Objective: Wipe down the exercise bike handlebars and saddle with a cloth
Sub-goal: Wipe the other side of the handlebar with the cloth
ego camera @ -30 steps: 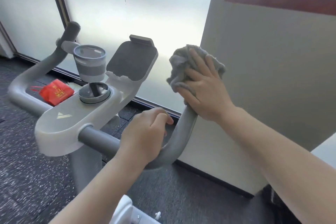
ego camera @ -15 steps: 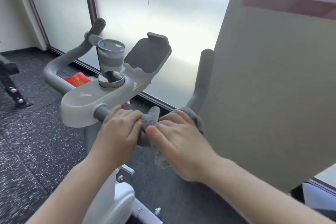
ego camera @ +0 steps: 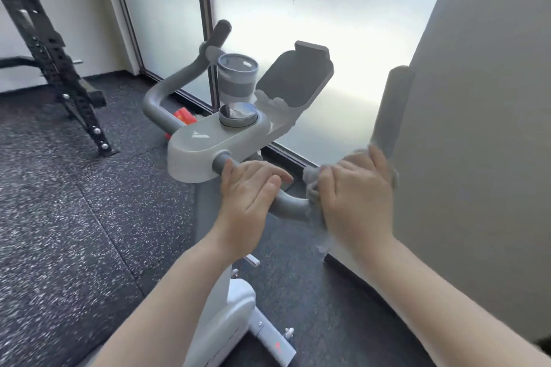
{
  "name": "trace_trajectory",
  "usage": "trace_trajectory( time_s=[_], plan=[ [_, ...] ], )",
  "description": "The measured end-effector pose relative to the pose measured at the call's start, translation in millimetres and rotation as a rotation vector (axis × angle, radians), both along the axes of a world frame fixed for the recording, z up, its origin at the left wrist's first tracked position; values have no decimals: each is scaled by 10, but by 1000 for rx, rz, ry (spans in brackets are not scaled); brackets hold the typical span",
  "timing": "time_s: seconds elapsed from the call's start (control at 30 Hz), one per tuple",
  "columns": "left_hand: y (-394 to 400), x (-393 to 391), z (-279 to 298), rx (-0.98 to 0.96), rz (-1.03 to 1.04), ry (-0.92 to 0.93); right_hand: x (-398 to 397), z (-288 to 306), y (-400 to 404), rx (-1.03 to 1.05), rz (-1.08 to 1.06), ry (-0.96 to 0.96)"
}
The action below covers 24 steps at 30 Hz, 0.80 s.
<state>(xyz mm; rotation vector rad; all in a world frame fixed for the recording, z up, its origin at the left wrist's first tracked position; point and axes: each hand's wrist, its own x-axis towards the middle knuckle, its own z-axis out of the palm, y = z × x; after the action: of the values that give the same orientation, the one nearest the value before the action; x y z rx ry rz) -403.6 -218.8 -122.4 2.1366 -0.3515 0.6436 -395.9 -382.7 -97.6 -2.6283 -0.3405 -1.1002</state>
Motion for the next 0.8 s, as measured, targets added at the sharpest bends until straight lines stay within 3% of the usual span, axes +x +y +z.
trace_trajectory(
  time_s=[0.2,0.27,0.33,0.43,0.5,0.6,0.8],
  plan=[
    [240,66,14,-621,-393,399,-91,55,916,-268,-76,158],
    [353,52,118,-690,-405,409,-26,152,945,-289,-21,217],
    [448,42,205,-528,-342,306,-114,145,803,-270,27,229],
    [751,204,177,73,-161,15,-233,84,391,-411,139,244],
    [972,336,126,276,-15,-56,-245,131,172,-572,138,306],
    [1093,390,76,303,7,-30,-229,162,325,-662,-2,326],
    [1025,369,61,237,-2,1,58,106,1107,-456,-75,306]
  ],
)
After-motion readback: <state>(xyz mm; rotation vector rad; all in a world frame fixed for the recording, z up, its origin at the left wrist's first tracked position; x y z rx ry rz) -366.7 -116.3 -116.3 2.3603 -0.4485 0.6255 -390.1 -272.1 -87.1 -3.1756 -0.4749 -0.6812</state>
